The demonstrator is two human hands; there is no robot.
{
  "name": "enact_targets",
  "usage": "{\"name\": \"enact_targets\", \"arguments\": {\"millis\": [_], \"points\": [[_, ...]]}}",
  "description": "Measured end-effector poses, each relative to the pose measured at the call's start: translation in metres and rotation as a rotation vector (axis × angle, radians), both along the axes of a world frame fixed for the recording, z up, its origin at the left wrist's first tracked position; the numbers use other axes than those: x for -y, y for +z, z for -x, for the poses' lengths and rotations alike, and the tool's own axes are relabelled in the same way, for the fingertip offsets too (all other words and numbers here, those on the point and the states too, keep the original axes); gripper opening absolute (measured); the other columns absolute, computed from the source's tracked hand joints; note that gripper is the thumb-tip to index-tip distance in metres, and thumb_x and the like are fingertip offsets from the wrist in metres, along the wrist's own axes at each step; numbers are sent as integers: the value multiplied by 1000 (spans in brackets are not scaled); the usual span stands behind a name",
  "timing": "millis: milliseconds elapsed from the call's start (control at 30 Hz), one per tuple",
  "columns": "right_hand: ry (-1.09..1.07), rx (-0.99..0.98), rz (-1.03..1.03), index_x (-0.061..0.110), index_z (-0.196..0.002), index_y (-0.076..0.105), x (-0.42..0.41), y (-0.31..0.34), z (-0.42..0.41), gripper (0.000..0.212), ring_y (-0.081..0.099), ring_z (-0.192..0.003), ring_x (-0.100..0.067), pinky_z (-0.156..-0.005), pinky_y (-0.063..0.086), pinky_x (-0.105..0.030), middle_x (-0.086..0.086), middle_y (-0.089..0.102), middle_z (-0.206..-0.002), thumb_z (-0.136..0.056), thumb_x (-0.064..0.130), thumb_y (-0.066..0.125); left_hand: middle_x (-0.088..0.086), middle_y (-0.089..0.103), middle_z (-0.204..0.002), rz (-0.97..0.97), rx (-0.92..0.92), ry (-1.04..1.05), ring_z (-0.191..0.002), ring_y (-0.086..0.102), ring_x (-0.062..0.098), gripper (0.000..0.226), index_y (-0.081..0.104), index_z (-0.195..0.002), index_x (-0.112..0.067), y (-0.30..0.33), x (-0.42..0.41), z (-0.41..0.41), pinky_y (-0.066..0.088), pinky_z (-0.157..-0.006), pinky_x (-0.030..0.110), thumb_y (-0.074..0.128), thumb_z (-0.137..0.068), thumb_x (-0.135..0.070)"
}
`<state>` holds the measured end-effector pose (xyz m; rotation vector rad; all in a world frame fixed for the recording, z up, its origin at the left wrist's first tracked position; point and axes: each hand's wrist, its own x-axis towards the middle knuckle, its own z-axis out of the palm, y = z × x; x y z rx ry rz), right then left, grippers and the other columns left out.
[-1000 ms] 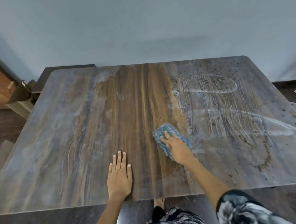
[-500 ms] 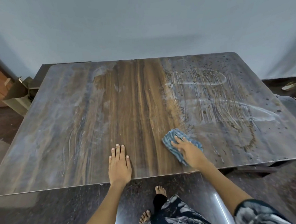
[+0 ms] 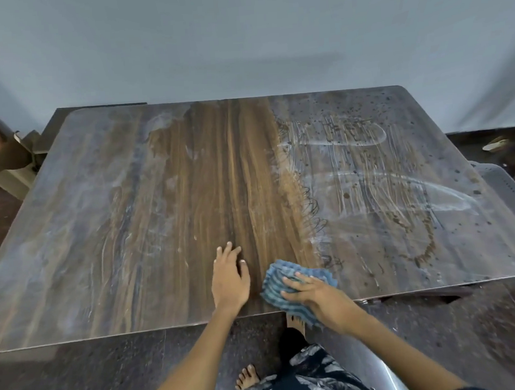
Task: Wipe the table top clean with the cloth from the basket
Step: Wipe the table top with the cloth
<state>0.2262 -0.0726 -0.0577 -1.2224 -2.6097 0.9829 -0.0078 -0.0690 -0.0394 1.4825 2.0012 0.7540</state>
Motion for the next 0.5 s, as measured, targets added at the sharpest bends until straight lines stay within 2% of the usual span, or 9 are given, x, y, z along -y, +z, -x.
{"name": "enact_targets", "arguments": {"millis": [100,167,233,333,500], "points": [[-119,-28,50,20,-132,55,-34,3,-28,47,17,-145,-14,-118,20,-40,14,29,-147,-92,-5,47,1,27,-153,-10,-29,-124,-144,13,16,40,44,-137,-14,1,-19,-22,12,-118,32,40,-98,-22],[-143,5,44,20,-133,54,-62,5,-35,49,16,-145,-15,-119,16,-33,11,29,-149,-93,-7,45,-1,24,-154,-9,-57,-184,-144,11,15,42,40,-140,-15,2,-34,-36,11,-118,30,38,-98,-23],[-169,6,50,20,-132,54,-87,7,-35,46,17,-145,-15,-119,14,-28,7,32,-150,-94,-5,44,-1,22,-155,1,-99,-216,-145,9,14,44,35,-142,-16,3,-50,-46,9,-118,29,37,-99,-24],[-150,43,40,21,-134,52,-129,12,-33,44,16,-145,-16,-119,17,-37,6,31,-151,-97,0,40,-2,17,-156,16,-166,-211,-145,5,14,47,29,-145,-17,1,-80,-56,5,-118,29,35,-99,-26],[-109,87,-10,23,-137,48,-198,22,-25,43,16,-145,-15,-120,14,-35,8,29,-152,-100,6,36,-3,11,-157,61,-255,-197,-145,-1,15,51,19,-148,-18,1,-140,-65,1,-117,29,31,-99,-30]]}}
